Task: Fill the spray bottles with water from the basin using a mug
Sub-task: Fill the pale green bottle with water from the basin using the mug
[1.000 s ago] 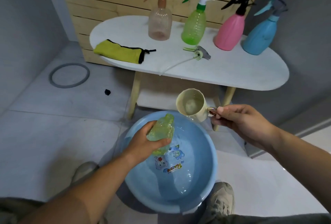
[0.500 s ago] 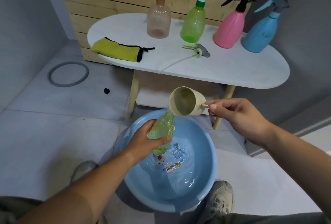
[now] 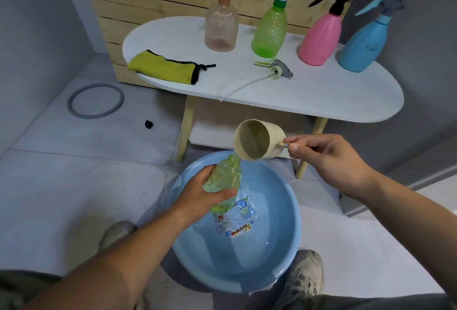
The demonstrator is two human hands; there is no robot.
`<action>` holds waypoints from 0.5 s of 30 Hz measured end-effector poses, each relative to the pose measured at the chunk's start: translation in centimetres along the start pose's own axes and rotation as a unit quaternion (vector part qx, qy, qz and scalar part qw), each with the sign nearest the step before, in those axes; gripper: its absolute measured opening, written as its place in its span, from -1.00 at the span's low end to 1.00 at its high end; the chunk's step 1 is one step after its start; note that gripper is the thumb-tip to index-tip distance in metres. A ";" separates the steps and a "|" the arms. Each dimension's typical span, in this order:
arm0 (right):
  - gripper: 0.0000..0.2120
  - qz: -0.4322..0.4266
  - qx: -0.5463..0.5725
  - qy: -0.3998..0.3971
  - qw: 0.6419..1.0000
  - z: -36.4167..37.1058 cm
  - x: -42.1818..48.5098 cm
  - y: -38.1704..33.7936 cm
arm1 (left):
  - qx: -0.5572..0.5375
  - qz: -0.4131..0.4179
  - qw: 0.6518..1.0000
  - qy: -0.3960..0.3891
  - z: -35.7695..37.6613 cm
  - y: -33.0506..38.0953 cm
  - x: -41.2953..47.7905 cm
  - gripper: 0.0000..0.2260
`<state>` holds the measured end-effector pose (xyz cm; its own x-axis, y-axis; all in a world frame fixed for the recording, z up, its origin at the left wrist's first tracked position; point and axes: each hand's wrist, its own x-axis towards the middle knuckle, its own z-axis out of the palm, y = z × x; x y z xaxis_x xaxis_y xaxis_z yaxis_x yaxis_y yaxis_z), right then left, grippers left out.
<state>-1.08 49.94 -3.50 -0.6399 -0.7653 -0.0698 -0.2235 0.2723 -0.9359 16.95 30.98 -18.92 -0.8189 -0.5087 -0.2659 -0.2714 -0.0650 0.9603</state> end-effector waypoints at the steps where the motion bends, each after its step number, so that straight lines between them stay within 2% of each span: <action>1: -0.79 0.001 -0.003 0.000 1.000 0.0 0.0 0.0 | -0.001 -0.001 1.000 0.000 0.0 0.0 0.0 -0.52; 7: -0.90 0.001 -0.023 0.012 1.000 0.0 0.0 -0.3 | 0.004 -0.002 1.000 -0.007 -0.1 -0.1 0.0 -0.51; 15: -0.89 -0.005 -0.051 0.021 0.998 -0.1 0.1 -0.3 | 0.003 0.015 1.000 -0.004 0.0 0.1 -0.2 -0.37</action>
<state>-1.15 49.87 -3.19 -0.6668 -0.7439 -0.0439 -0.3026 0.3242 -0.8963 17.06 31.05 -18.76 -0.8308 -0.5030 -0.2382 -0.2498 -0.0455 0.9672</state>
